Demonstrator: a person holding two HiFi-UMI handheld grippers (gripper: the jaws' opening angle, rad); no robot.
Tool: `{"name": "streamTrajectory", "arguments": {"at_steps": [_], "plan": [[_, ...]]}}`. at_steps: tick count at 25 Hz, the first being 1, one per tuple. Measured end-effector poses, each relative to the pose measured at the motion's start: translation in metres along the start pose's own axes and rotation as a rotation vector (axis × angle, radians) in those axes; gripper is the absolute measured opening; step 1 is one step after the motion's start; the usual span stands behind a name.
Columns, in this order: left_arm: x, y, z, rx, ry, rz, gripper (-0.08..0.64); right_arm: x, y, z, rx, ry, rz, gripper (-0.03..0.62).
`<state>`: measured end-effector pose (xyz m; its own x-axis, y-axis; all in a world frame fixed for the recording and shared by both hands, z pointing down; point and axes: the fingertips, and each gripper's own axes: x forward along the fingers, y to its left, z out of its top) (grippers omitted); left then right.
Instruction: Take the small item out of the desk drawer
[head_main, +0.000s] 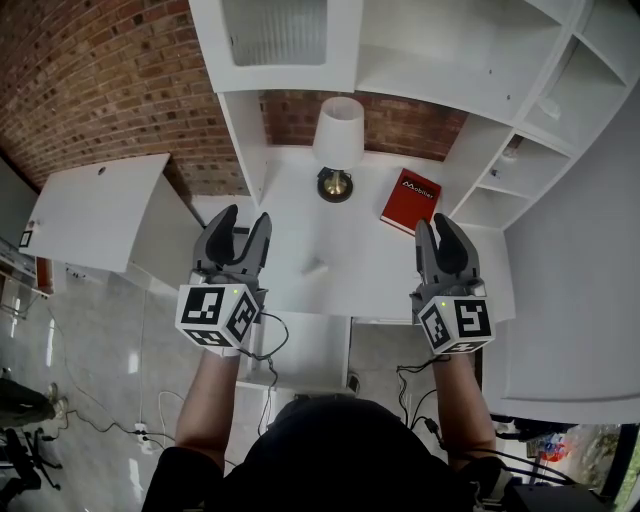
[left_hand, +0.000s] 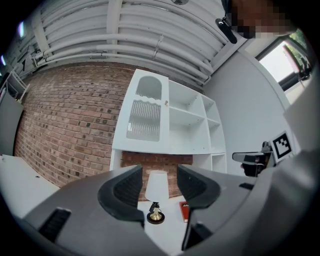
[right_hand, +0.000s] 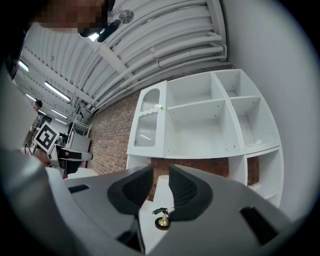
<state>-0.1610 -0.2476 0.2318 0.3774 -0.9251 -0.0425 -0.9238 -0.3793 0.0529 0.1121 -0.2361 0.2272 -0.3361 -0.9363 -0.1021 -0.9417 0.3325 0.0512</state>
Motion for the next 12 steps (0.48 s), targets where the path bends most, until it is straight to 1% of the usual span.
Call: {"name": "streamTrajectory", "arguments": {"at_steps": [12], "plan": [[-0.0037, -0.0012, -0.0012, -0.002, 0.003, -0.004, 0.215, -0.0025, 0.0038, 0.0013, -0.003, 0.0, 0.003, 0.091]]}}
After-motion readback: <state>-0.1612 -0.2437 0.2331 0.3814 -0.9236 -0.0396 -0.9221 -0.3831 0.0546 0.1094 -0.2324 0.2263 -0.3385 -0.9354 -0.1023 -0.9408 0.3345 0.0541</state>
